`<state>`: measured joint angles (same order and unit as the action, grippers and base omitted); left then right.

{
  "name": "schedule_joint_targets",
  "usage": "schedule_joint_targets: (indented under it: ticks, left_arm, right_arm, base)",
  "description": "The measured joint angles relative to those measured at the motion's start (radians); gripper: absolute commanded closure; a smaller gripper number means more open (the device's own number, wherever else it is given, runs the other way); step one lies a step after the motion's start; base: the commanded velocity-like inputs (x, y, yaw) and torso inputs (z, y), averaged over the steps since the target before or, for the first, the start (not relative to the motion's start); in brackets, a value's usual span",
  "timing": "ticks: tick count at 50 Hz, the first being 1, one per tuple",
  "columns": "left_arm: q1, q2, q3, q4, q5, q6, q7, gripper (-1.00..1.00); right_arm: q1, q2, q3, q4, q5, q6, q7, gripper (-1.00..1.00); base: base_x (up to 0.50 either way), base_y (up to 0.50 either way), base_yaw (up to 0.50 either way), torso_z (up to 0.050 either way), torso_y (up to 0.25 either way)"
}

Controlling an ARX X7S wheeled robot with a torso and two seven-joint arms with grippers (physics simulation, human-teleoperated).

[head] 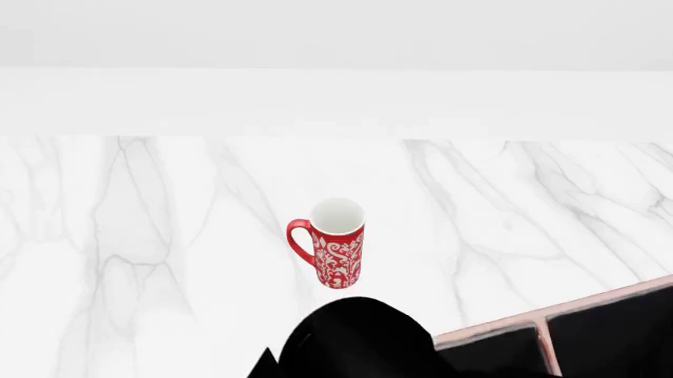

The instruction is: Pick up the book and place it in the right compartment of the caddy.

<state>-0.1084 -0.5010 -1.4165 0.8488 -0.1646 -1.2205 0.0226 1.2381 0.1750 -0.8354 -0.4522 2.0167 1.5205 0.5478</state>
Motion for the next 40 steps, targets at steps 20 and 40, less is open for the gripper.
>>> schedule_joint_targets:
  ticks: [20, 40]
  left_arm:
    - [0.005, 0.008, 0.008, -0.002, 0.001, 0.009, -0.003, -1.00]
    - [0.014, 0.020, 0.017, -0.005, 0.003, 0.025, -0.003, -1.00]
  right_arm:
    - [0.010, 0.037, -0.018, 0.016, -0.189, 0.001, -0.162, -1.00]
    - [-0.018, 0.069, -0.065, 0.027, -0.417, -0.054, -0.347, -1.00]
  base:
    - [0.00, 0.00, 0.00, 0.000, 0.000]
    - [0.00, 0.00, 0.00, 0.000, 0.000]
